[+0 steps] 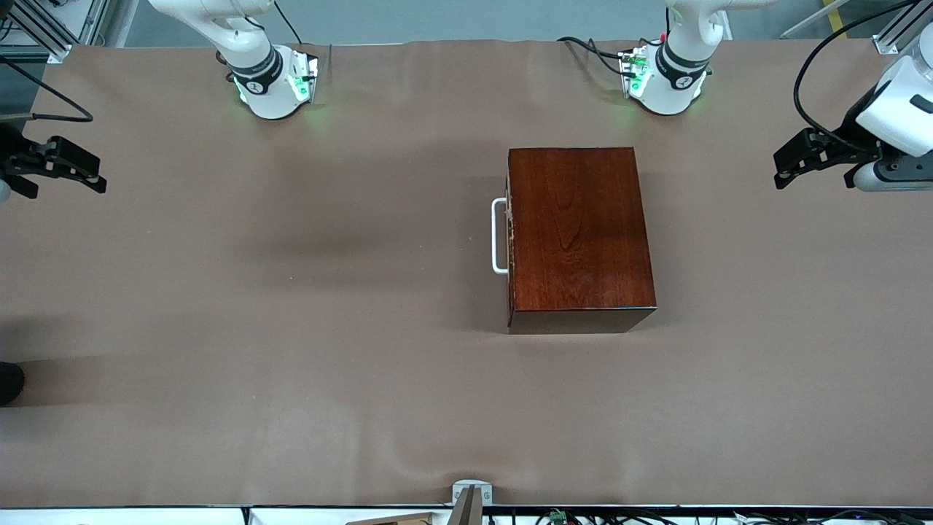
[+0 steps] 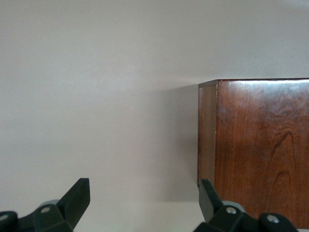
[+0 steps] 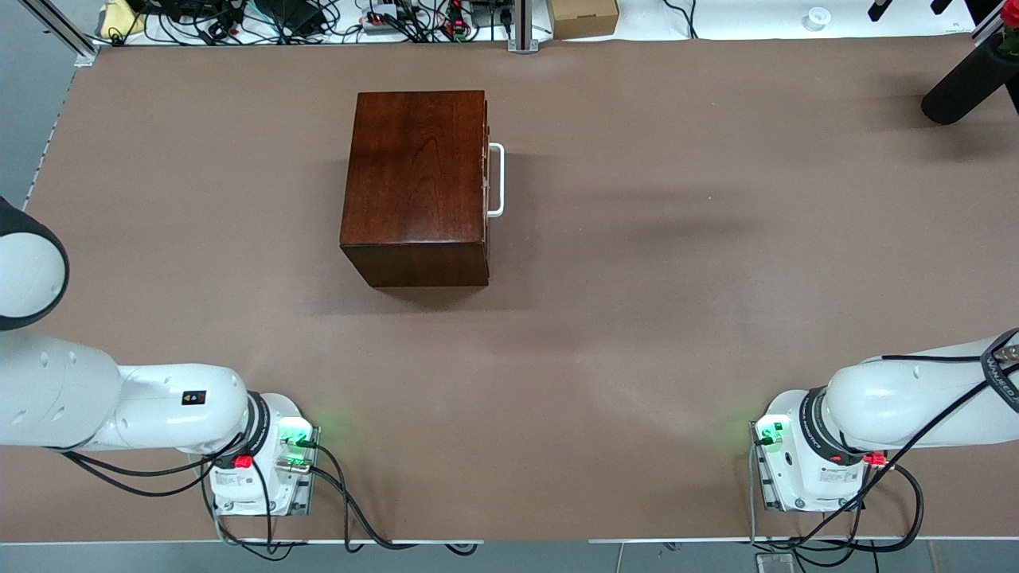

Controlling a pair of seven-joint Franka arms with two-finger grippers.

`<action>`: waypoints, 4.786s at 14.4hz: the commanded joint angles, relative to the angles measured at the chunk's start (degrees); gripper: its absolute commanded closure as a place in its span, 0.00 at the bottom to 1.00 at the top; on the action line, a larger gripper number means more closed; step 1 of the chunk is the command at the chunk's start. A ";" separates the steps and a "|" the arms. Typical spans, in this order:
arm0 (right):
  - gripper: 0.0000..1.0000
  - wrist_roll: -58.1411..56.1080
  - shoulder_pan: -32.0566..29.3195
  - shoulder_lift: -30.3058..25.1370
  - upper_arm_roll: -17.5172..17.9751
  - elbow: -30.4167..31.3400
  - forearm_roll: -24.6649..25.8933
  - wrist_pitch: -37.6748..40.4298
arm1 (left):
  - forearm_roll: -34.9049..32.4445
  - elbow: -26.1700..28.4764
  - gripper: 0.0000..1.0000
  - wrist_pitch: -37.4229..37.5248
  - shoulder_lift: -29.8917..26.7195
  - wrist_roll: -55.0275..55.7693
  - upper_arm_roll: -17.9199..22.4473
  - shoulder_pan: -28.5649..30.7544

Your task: Open drawer, take yellow block, close drawer

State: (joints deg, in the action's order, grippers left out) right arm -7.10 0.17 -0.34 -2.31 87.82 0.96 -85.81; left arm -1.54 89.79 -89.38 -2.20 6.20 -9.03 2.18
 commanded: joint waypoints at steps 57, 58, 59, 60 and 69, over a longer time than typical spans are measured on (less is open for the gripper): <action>0.00 -0.11 -0.26 0.77 -0.06 -0.99 0.27 0.02 | -12.79 -18.16 0.00 -13.19 43.95 44.06 12.72 -58.16; 0.00 -0.11 -0.26 0.78 -0.06 -0.99 0.19 0.02 | -12.79 -18.16 0.00 -13.11 44.38 44.59 12.72 -58.16; 0.00 -0.11 -0.26 0.78 -0.06 -0.99 0.18 0.02 | -12.79 -18.16 0.00 -13.19 44.47 45.12 12.72 -58.16; 0.00 -0.11 -0.26 0.78 -0.06 -0.99 0.18 0.02 | -12.79 -18.07 0.00 -13.11 44.91 45.30 12.72 -58.16; 0.00 -0.02 -0.26 1.65 -0.06 -1.08 0.36 0.02 | -12.52 -18.50 0.00 -14.16 47.02 50.04 12.72 -58.16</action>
State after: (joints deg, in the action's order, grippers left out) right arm -7.10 0.13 0.80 -2.51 87.78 0.96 -85.96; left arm -12.66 72.92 -103.55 43.65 54.37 3.00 -55.15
